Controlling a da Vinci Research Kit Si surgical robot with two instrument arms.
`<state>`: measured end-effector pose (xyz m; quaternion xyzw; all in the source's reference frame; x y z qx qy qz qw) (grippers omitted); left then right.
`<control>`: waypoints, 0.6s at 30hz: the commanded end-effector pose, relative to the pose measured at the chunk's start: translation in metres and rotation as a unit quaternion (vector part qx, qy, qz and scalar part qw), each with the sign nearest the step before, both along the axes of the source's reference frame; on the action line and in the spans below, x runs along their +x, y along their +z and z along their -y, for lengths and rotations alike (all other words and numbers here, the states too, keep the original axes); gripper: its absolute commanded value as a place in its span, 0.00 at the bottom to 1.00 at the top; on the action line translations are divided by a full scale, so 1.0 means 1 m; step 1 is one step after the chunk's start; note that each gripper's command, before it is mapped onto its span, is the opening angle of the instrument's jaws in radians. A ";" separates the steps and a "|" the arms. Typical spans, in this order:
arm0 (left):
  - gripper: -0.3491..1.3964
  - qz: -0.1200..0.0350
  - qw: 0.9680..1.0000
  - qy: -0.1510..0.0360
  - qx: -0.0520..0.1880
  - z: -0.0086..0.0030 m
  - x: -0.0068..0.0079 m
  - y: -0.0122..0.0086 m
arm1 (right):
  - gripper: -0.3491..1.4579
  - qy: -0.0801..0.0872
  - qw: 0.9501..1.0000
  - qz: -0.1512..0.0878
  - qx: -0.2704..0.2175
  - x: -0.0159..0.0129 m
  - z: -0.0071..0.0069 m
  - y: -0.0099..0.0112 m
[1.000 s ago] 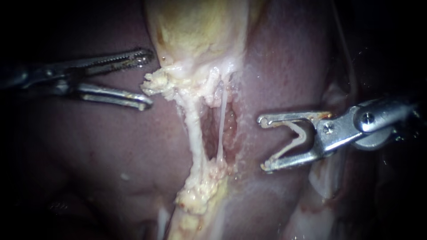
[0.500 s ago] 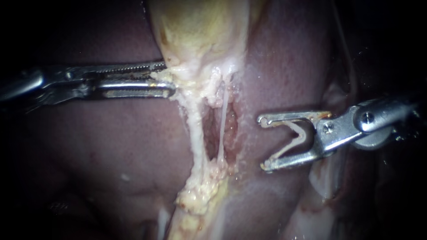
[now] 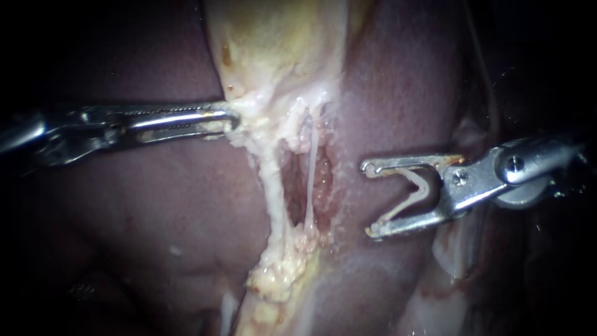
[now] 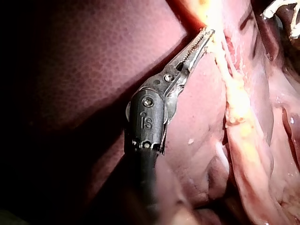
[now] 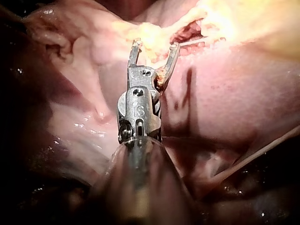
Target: Grabbing gallbladder
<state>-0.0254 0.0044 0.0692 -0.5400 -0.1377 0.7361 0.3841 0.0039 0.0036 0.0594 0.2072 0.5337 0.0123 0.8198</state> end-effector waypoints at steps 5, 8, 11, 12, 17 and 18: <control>0.00 0.012 1.000 -0.022 0.002 -0.0037 0.0037 -0.0031 | 0.47 0.000 1.000 0.000 0.000 0.0000 0.0000 0.0000; 0.00 0.014 0.999 -0.029 -0.006 -0.0051 0.0054 -0.0042 | 0.47 0.000 1.000 0.000 0.000 0.0000 0.0000 0.0000; 0.00 0.013 0.999 -0.034 -0.005 -0.0056 0.0063 -0.0047 | 0.47 0.000 1.000 0.000 0.000 0.0000 -0.0001 0.0001; 0.00 0.012 0.999 -0.035 -0.005 -0.0056 0.0063 -0.0047 | 0.47 0.000 1.000 0.000 0.000 0.0000 -0.0001 0.0001; 0.00 0.008 0.999 -0.039 -0.005 -0.0055 0.0061 -0.0046 | 0.47 0.000 1.000 0.000 0.000 0.0000 -0.0001 0.0001; 0.00 0.008 0.999 -0.040 -0.005 -0.0055 0.0061 -0.0046 | 0.47 0.000 1.000 0.000 0.000 0.0000 -0.0001 0.0001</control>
